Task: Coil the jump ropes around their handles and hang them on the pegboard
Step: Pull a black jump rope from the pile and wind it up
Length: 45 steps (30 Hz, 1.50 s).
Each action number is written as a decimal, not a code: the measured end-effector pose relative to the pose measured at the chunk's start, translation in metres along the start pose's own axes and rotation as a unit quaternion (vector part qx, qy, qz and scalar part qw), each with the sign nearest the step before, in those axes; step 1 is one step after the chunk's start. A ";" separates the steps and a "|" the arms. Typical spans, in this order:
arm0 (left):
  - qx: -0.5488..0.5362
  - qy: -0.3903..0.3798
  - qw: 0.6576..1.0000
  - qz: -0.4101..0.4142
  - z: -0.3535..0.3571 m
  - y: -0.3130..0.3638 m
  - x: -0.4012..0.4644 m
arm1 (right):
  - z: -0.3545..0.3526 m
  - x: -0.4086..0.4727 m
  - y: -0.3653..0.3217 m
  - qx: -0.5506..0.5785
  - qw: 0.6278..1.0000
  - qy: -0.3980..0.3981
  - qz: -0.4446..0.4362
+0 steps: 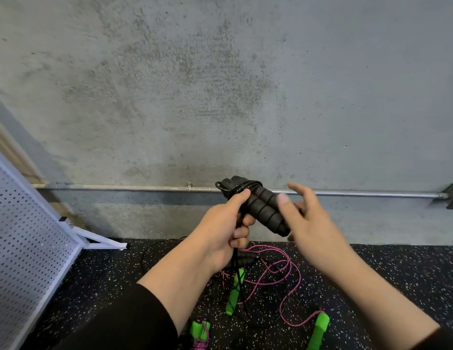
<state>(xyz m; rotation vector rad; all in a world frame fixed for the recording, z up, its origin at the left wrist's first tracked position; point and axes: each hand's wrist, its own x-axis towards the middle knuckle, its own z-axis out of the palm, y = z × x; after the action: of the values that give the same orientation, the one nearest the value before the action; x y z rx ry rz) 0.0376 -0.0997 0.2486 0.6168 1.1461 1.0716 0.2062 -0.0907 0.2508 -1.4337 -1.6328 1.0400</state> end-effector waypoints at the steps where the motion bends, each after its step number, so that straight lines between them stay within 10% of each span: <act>1: -0.001 -0.007 1.000 0.002 0.000 0.001 -0.001 | -0.001 0.001 -0.002 0.086 0.994 -0.021 0.070; 7: 0.029 -0.028 0.999 0.001 -0.001 0.001 -0.002 | -0.010 -0.001 -0.006 0.390 0.862 -0.178 0.270; 12: 0.066 -0.034 0.997 0.004 -0.003 0.004 -0.003 | -0.011 0.007 -0.001 0.425 0.867 -0.137 0.220; 19: 0.133 -0.044 0.990 -0.004 -0.008 0.008 -0.005 | -0.025 0.017 0.005 0.058 0.997 0.054 0.026; 34: 0.019 0.009 1.000 -0.009 0.000 -0.004 0.000 | 0.007 0.000 0.005 -0.238 0.952 0.012 -0.190; 40: 0.031 -0.020 0.999 0.040 -0.001 0.000 0.000 | -0.002 0.004 -0.004 0.083 0.996 0.022 0.009; 45: 0.055 -0.044 0.996 0.051 0.000 -0.001 -0.001 | -0.008 0.002 -0.007 0.354 0.896 -0.147 0.225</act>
<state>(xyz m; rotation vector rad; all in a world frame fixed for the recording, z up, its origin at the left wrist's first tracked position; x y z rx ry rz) 0.0384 -0.1008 0.2479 0.8086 1.1110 1.0630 0.2102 -0.0885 0.2603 -1.1864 -0.9189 1.9522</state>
